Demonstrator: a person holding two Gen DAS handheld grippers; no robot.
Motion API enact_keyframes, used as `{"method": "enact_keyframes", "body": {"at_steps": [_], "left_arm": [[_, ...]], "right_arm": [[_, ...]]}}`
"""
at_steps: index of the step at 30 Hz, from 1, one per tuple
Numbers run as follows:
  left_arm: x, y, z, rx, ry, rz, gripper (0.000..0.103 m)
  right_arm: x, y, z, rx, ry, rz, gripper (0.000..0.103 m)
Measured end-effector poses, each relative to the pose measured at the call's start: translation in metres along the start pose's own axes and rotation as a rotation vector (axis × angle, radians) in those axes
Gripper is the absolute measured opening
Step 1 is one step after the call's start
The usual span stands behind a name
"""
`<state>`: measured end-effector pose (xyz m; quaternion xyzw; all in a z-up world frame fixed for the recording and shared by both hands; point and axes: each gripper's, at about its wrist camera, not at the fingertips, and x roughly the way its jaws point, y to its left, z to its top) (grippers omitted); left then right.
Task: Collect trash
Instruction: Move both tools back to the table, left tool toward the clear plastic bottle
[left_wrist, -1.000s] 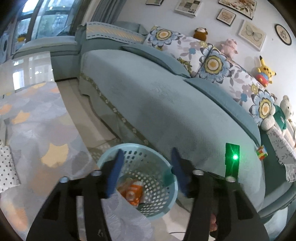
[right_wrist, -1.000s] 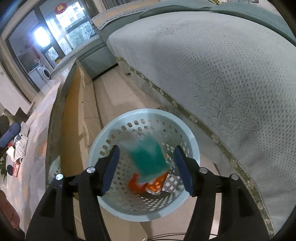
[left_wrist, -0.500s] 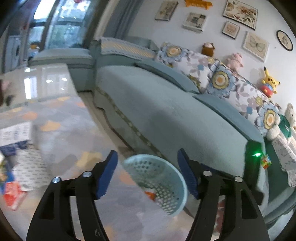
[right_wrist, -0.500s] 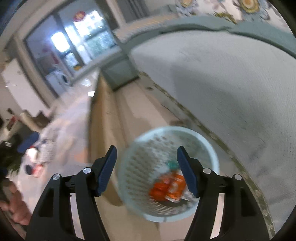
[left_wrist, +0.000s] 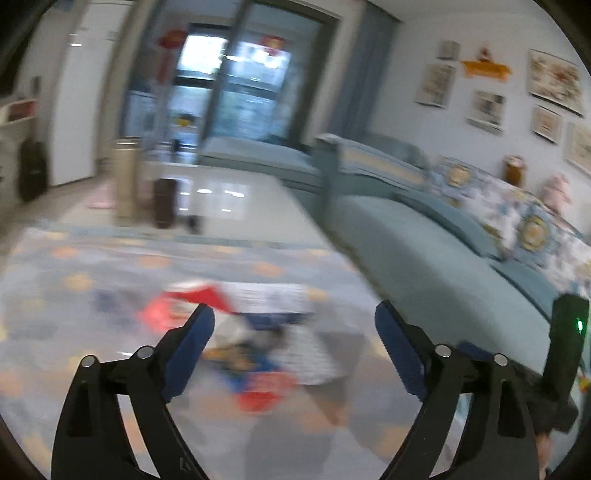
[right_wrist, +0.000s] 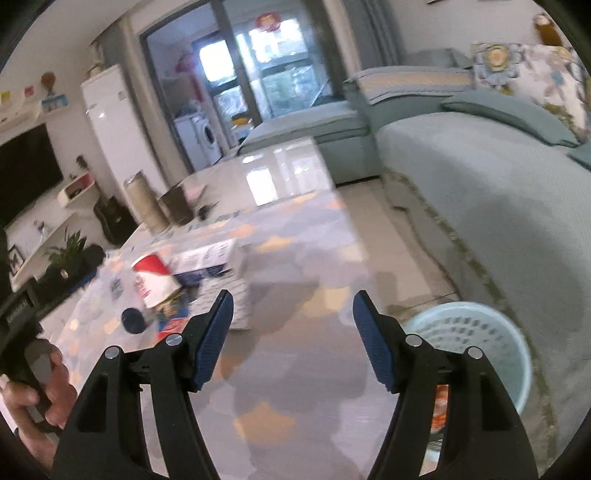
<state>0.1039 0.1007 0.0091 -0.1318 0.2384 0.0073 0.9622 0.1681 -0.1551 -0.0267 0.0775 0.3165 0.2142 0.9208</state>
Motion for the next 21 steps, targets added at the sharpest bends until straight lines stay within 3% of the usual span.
{"method": "enact_keyframes", "body": {"at_steps": [2,5,8,12,17,21], "left_arm": [[-0.004,0.027,0.005,-0.041,-0.002,0.069,0.088],[-0.005,0.067,0.009,-0.069,-0.005,0.241,0.090],[0.005,0.101,0.008,-0.126,0.028,0.317,0.091],[0.031,0.125,0.004,-0.194,0.106,0.362,0.091],[0.060,0.143,-0.004,-0.323,0.196,0.339,0.091],[0.080,0.145,-0.008,-0.328,0.245,0.363,0.091]], "right_arm": [[0.018,0.029,-0.005,-0.068,0.032,0.022,0.064],[0.039,0.070,-0.012,-0.184,0.064,0.047,0.064],[0.059,0.101,-0.015,-0.273,0.104,0.083,0.064],[0.086,0.126,-0.017,-0.339,0.172,0.124,0.064],[0.117,0.139,-0.023,-0.347,0.232,0.150,0.064],[0.131,0.144,-0.031,-0.369,0.272,0.141,0.064]]}}
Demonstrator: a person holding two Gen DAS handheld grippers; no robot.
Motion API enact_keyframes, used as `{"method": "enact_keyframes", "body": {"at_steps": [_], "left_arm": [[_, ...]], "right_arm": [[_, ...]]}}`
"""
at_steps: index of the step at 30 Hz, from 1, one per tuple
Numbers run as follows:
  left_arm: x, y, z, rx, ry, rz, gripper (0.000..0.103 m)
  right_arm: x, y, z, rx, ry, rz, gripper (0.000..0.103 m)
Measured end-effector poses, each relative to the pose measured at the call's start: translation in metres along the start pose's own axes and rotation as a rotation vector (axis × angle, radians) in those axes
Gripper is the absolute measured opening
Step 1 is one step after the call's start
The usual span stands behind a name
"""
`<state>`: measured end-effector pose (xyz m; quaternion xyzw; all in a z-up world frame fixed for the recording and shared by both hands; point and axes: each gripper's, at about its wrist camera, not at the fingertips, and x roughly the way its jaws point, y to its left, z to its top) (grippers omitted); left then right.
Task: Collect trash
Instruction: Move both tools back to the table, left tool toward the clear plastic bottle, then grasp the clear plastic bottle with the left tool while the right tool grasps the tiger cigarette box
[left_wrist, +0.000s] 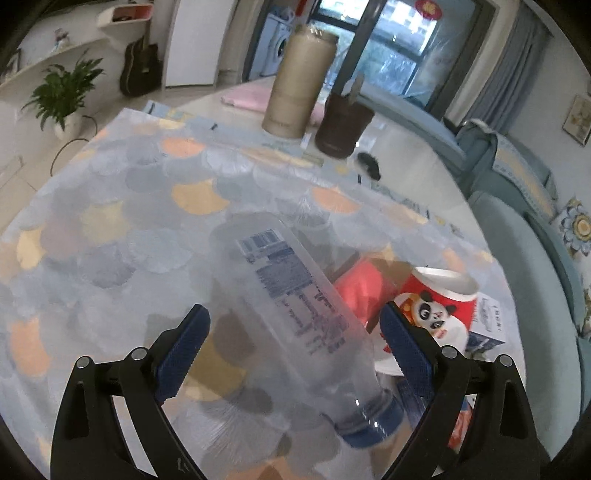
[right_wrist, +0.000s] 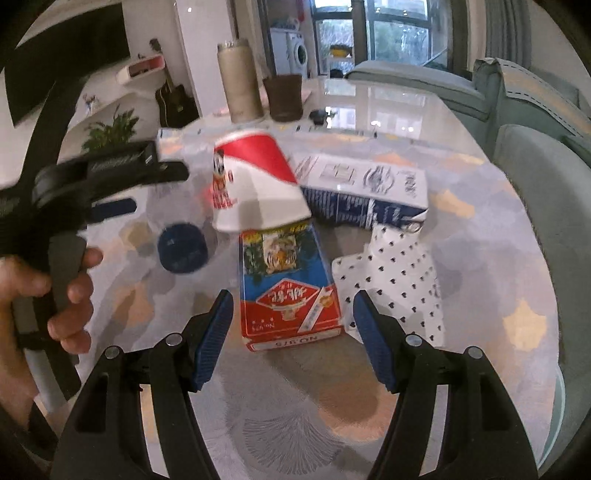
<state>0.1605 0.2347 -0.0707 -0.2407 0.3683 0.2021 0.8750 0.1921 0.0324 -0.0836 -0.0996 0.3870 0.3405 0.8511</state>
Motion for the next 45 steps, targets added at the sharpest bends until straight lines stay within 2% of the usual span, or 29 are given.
{"method": "enact_keyframes", "body": {"at_steps": [5,8,12,14,15,17,23,28,30,32,34,36,40,42,43,44,45], "left_arm": [[0.014,-0.002,0.001,0.025,0.024,0.056,0.090],[0.017,0.004,0.001,0.027,0.035,0.014,0.090],[0.010,0.004,-0.001,0.132,0.065,-0.077,0.070],[0.000,0.003,-0.008,0.204,0.082,-0.111,0.068],[-0.006,0.002,-0.013,0.250,0.090,-0.113,0.067],[-0.013,0.000,-0.022,0.309,0.097,-0.108,0.067],[-0.035,-0.005,-0.048,0.394,0.158,-0.153,0.067],[-0.038,-0.006,-0.056,0.349,0.130,-0.109,0.072],[-0.038,-0.007,-0.059,0.313,0.081,-0.062,0.074],[-0.037,-0.008,-0.064,0.292,0.033,-0.028,0.076],[-0.036,-0.007,-0.068,0.283,0.012,0.015,0.076],[-0.032,-0.004,-0.070,0.268,0.022,0.019,0.076],[-0.029,0.005,-0.065,0.205,0.030,0.023,0.074],[-0.029,0.004,-0.065,0.203,0.024,0.035,0.058],[-0.029,0.003,-0.065,0.207,0.023,0.039,0.058],[-0.029,0.002,-0.065,0.211,0.021,0.042,0.057],[-0.030,0.002,-0.064,0.209,0.020,0.038,0.057]], "right_arm": [[0.010,-0.003,0.003,0.015,0.045,-0.005,0.067],[0.016,0.000,0.009,0.008,0.055,-0.014,0.067],[0.023,0.006,0.013,-0.019,0.070,-0.044,0.074],[0.025,0.010,0.012,-0.036,0.077,-0.063,0.074],[0.025,0.011,0.011,-0.043,0.076,-0.066,0.074],[0.024,0.013,0.011,-0.056,0.075,-0.075,0.062],[0.015,0.016,0.000,-0.080,0.111,-0.073,0.057],[-0.001,0.015,-0.017,-0.032,0.164,-0.063,0.058],[-0.002,0.013,-0.019,0.000,0.164,-0.042,0.062],[-0.002,0.011,-0.019,0.026,0.146,-0.027,0.074],[0.000,0.008,-0.017,0.050,0.133,-0.034,0.076],[0.004,0.009,-0.016,0.047,0.129,-0.040,0.076],[0.010,0.018,-0.014,0.003,0.112,-0.107,0.076],[0.011,0.021,-0.014,-0.012,0.108,-0.123,0.075],[0.010,0.022,-0.013,-0.019,0.105,-0.125,0.070],[0.010,0.022,-0.013,-0.024,0.101,-0.126,0.060],[0.008,0.023,-0.013,-0.034,0.095,-0.119,0.058]]}}
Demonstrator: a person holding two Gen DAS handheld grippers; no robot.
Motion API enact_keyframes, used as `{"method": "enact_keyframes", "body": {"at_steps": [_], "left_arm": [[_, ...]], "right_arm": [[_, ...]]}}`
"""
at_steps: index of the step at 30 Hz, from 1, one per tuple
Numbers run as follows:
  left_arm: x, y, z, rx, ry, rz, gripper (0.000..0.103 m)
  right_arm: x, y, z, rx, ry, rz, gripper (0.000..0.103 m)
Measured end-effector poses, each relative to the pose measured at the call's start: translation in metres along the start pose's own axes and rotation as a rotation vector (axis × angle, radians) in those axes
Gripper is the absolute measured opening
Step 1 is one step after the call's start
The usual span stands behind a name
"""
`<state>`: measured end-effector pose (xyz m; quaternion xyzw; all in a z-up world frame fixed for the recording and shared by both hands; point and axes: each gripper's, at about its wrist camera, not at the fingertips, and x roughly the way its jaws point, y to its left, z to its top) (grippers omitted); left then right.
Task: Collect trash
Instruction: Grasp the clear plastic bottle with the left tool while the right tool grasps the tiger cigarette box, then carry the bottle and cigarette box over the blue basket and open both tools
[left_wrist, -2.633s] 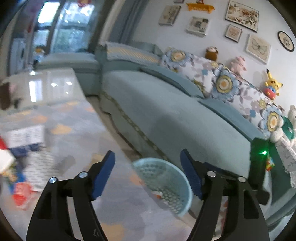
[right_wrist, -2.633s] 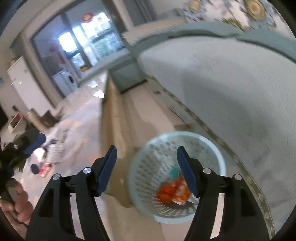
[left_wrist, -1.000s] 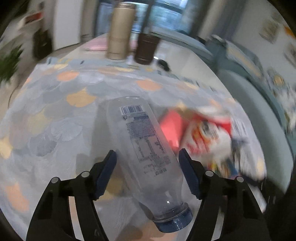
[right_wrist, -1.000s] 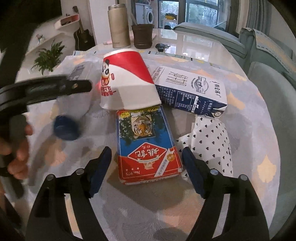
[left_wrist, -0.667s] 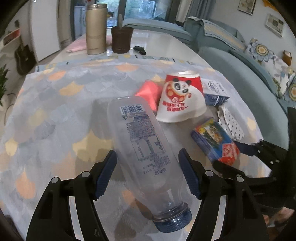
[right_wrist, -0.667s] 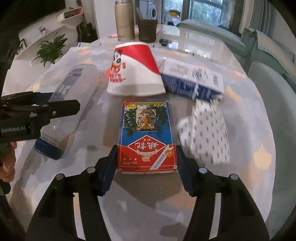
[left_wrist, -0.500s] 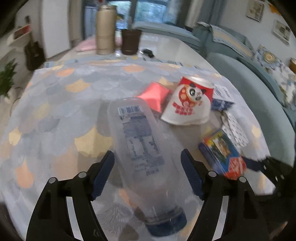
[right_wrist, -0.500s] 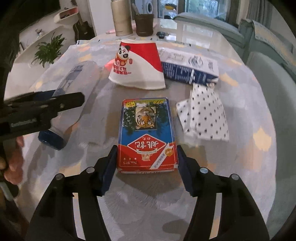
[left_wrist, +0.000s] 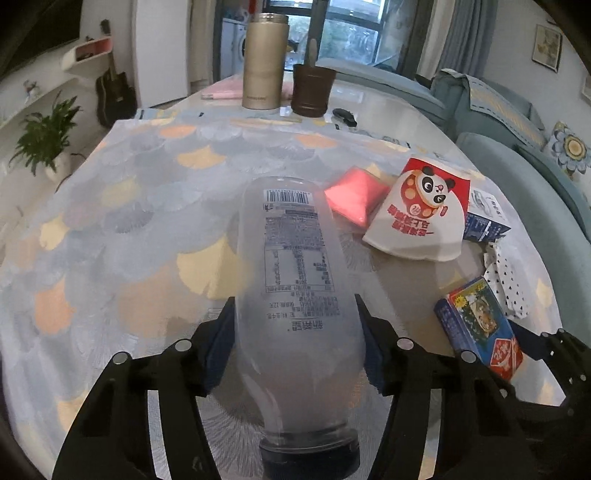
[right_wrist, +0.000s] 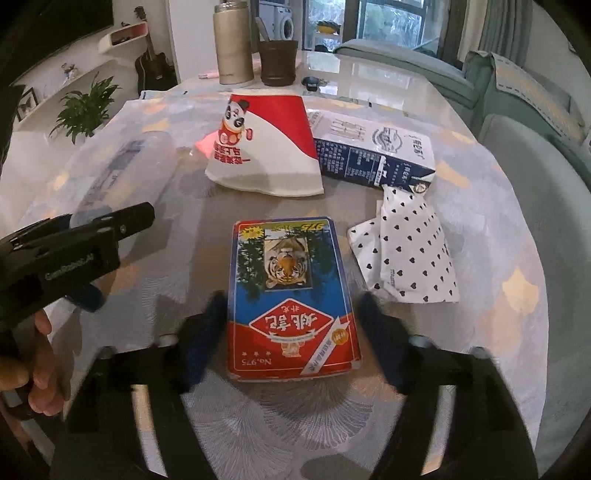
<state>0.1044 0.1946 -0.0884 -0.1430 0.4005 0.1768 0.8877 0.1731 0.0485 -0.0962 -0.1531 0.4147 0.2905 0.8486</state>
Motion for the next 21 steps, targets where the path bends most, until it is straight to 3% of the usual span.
{"method": "enact_keyframes", "body": {"at_steps": [2,7,11,16,21], "left_arm": [[-0.004,0.003,-0.001,-0.013,-0.017,-0.020,0.057],[-0.025,0.000,0.001,0.001,-0.103,-0.090,0.057],[-0.050,-0.010,0.005,-0.021,-0.189,-0.220,0.057],[-0.083,-0.040,0.003,0.022,-0.282,-0.329,0.057],[-0.102,-0.076,0.007,0.087,-0.330,-0.406,0.057]], "right_arm": [[-0.002,0.001,-0.002,-0.013,-0.005,-0.007,0.057],[-0.017,-0.001,-0.006,-0.039,-0.029,0.103,0.056],[-0.042,-0.006,-0.006,-0.032,-0.099,0.119,0.056],[-0.087,-0.021,-0.006,-0.004,-0.235,0.057,0.056],[-0.124,-0.065,-0.012,0.136,-0.341,-0.006,0.056]]}}
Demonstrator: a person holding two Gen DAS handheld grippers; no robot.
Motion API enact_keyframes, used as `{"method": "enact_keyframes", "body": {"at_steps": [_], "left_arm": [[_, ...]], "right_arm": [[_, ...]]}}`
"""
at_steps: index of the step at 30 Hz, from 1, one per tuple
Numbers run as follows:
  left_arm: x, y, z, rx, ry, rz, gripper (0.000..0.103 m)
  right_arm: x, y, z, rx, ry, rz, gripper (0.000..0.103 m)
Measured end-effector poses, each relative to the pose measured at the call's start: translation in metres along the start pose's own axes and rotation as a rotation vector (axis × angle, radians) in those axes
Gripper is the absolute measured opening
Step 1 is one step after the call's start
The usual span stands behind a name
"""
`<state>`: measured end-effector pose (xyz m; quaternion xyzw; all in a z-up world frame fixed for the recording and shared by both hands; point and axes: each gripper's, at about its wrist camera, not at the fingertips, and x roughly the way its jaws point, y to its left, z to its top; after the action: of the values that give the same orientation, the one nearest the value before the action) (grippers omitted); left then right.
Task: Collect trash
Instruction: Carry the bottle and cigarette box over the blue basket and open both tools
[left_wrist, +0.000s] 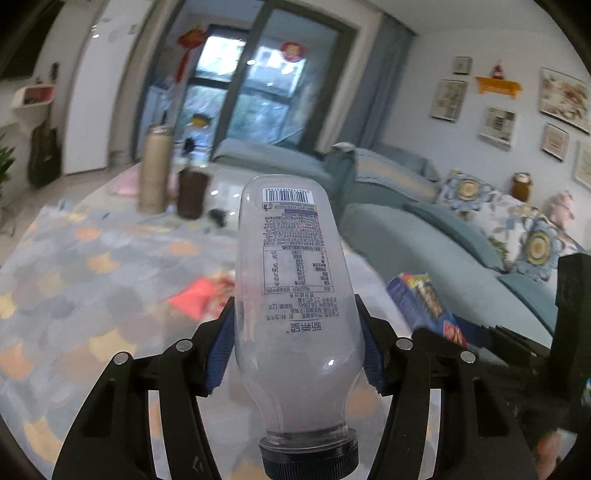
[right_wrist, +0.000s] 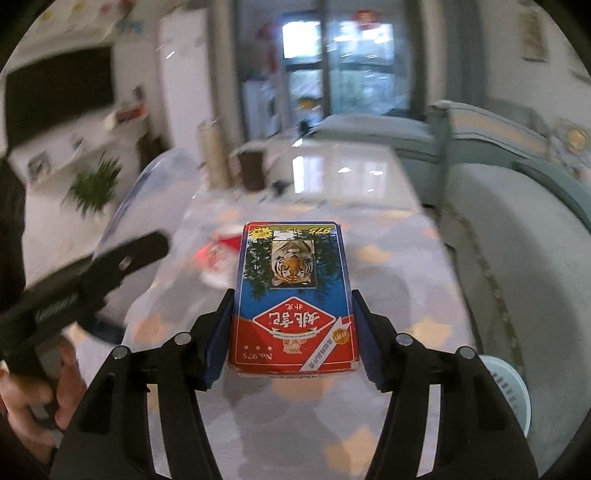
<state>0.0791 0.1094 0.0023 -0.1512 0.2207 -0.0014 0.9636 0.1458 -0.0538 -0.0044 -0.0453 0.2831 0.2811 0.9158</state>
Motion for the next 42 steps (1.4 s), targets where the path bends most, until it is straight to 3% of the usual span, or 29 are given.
{"method": "enact_keyframes", "body": {"at_steps": [8,13,18,26,31,33,42], "left_arm": [[0.038,-0.074,0.003,0.037,0.034,-0.182,0.057],[0.071,-0.119,-0.007,0.118,0.068,-0.250,0.057],[0.108,-0.155,-0.024,0.133,0.161,-0.353,0.057],[0.170,-0.198,-0.072,0.156,0.372,-0.433,0.057],[0.184,-0.210,-0.090,0.176,0.432,-0.449,0.059],[0.186,-0.210,-0.093,0.173,0.430,-0.446,0.071],[0.182,-0.198,-0.091,0.152,0.413,-0.426,0.071]], "right_arm": [[-0.061,-0.106,-0.013,0.262,-0.136,-0.239,0.056],[-0.082,-0.161,-0.039,0.332,-0.129,-0.394,0.056],[-0.090,-0.199,-0.068,0.379,-0.079,-0.518,0.056],[-0.044,-0.259,-0.130,0.590,0.173,-0.537,0.057],[-0.026,-0.278,-0.156,0.669,0.266,-0.554,0.058],[-0.027,-0.282,-0.163,0.694,0.260,-0.551,0.058],[-0.032,-0.286,-0.163,0.713,0.234,-0.535,0.058]]}}
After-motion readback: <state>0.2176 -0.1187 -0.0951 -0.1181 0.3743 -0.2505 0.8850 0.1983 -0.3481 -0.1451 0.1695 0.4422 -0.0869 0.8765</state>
